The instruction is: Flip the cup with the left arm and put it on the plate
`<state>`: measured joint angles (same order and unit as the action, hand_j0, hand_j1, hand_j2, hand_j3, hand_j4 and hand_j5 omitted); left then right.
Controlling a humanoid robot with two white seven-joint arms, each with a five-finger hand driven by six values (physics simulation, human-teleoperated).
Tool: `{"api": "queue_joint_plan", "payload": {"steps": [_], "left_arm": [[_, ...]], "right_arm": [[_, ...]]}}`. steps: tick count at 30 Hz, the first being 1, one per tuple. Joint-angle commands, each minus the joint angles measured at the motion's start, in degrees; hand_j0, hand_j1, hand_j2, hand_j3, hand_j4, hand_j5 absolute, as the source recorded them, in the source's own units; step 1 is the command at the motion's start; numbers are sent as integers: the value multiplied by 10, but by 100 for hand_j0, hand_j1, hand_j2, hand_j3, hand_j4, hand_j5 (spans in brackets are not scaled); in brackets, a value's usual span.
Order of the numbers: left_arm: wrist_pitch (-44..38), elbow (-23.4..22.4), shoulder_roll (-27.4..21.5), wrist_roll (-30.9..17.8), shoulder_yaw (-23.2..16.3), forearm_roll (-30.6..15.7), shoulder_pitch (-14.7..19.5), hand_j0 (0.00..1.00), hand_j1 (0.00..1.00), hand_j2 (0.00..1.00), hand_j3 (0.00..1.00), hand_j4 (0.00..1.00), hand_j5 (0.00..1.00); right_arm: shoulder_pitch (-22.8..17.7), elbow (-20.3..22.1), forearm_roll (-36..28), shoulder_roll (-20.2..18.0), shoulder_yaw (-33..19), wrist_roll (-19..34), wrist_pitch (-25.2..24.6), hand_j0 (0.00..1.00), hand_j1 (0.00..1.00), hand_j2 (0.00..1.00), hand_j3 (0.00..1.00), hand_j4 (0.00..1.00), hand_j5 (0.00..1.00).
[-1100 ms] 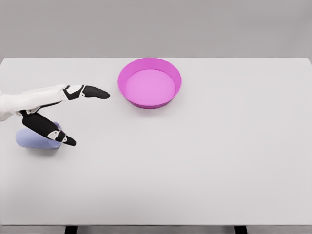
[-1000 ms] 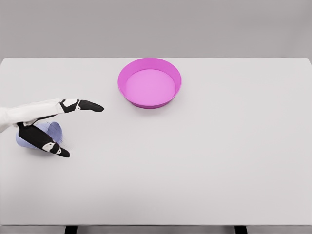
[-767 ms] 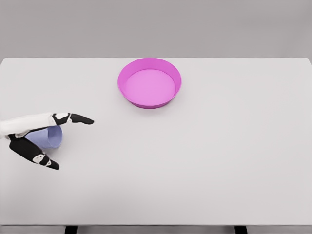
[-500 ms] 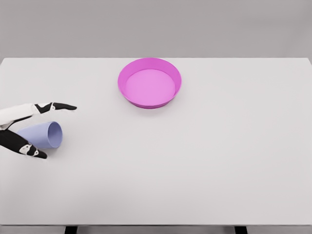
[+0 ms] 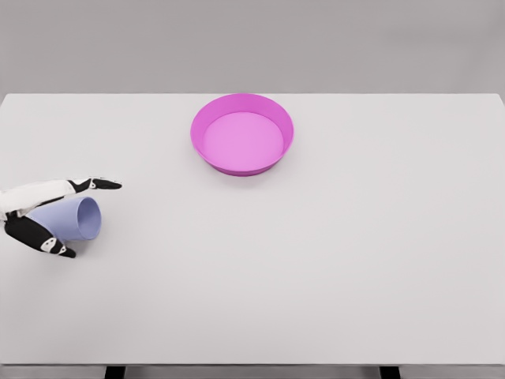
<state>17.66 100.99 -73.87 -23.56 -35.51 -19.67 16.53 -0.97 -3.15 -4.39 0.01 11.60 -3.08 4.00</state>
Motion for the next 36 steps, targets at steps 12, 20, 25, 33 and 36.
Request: {"api": "queue_joint_plan", "payload": {"steps": [12,20,25,33,36], "left_arm": [[-20,-5,9,12,64,32,-39,100,100,100,100,100,100],[-112,-6,10,44,64,33,-69,100,100,100,100,100,100],[-123,-18,14,44,64,35,-70,100,100,100,100,100,100],[-136,-20,33,44,61,44,-69,100,100,100,100,100,100],[-136,-27,43,44,62,53,-69,100,100,100,100,100,100]], "right_arm": [[0,0,0,0,0,0,0,100,100,100,100,100,100],[0,0,0,0,0,0,0,100,100,100,100,100,100],[0,0,0,0,0,0,0,100,100,100,100,100,100],[0,0,0,0,0,0,0,100,100,100,100,100,100],[0,0,0,0,0,0,0,100,100,100,100,100,100]]}}
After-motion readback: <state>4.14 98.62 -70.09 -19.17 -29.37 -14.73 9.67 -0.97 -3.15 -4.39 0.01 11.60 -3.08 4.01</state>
